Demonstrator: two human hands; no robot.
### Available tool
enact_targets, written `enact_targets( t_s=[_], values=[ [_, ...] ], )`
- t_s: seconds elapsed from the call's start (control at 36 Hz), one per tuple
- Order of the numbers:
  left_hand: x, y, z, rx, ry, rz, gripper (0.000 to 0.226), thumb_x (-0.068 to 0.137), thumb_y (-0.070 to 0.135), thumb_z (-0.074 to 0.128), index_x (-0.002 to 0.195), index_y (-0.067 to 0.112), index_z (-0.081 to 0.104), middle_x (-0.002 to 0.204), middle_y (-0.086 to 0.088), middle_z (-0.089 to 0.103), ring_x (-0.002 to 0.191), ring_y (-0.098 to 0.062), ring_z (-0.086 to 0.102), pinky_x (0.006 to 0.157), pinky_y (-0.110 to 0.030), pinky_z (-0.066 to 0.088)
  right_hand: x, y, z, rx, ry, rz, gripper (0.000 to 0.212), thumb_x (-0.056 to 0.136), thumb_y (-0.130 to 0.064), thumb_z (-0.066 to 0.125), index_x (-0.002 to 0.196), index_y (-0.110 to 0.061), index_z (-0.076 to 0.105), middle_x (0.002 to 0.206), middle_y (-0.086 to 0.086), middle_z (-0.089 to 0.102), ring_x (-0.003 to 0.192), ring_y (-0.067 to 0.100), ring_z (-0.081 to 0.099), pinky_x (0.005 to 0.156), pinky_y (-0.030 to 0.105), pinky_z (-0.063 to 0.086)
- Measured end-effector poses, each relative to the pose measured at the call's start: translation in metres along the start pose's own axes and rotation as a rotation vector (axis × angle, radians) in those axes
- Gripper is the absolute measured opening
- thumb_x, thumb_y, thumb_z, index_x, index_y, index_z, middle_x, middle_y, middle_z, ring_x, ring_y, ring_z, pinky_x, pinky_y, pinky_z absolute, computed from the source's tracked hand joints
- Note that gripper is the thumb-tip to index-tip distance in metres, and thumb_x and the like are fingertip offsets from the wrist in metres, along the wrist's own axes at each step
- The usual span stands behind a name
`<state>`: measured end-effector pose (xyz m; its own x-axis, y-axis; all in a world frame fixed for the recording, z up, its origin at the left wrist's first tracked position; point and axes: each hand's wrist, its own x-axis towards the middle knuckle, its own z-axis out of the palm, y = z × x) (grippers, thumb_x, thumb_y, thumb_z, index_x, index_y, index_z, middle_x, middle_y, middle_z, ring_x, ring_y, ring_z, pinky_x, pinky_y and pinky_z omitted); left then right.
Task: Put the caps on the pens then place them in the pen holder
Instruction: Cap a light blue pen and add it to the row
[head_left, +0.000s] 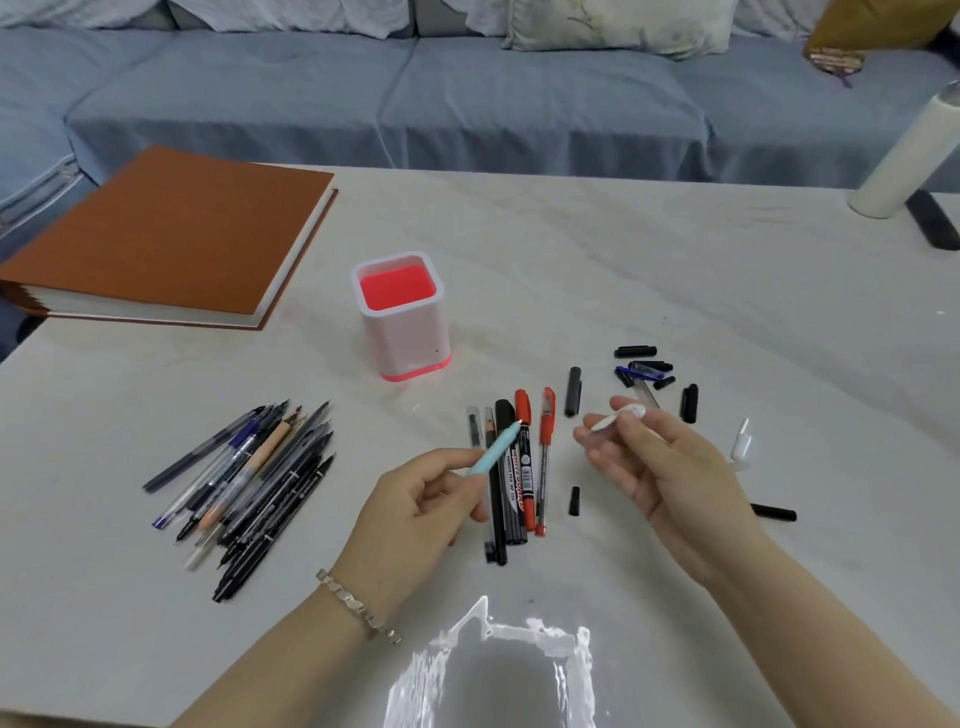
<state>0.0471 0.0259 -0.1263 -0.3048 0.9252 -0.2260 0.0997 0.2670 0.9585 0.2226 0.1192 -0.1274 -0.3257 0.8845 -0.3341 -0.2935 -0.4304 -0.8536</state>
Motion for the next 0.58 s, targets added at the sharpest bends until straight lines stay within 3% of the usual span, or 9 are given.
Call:
enact_targets(
  t_s=[0.14,0.42,0.58],
  values=[
    [-0.008,0.007,0.003,-0.038,-0.058,0.008,0.022,0.083,0.004,0.058,0.082,0.025,0.063,0.052,0.007,0.063,0.038,0.002,0.047,0.040,-0.008,0.034,-0.011,0.004,0.013,0.091,0.001,-0.007,0.012,0.092,-0.011,0.045,0.096,-0.011,0.057,0.076,0.007,0.074,0.076,0.017,0.072,0.064,0.022,0.058],
    [-0.013,0.006,0.005,0.008,-0.074,0.009,0.022,0.080,0.010,0.062,0.078,0.031,0.065,0.056,0.008,0.065,0.043,0.003,0.049,0.046,-0.006,0.036,-0.019,0.005,0.024,0.074,-0.010,-0.061,0.013,0.089,-0.013,0.046,0.098,-0.010,0.055,0.077,0.010,0.074,0.081,0.021,0.072,0.068,0.024,0.059],
    [-0.013,0.006,0.003,0.072,-0.073,0.042,0.026,0.079,0.014,0.064,0.082,0.040,0.067,0.064,-0.002,0.067,0.043,-0.005,0.048,0.049,-0.014,0.042,-0.023,0.008,0.028,0.006,-0.043,-0.047,0.012,0.082,-0.013,0.053,0.093,-0.011,0.059,0.078,0.011,0.074,0.077,0.018,0.072,0.068,0.023,0.059]
  ],
)
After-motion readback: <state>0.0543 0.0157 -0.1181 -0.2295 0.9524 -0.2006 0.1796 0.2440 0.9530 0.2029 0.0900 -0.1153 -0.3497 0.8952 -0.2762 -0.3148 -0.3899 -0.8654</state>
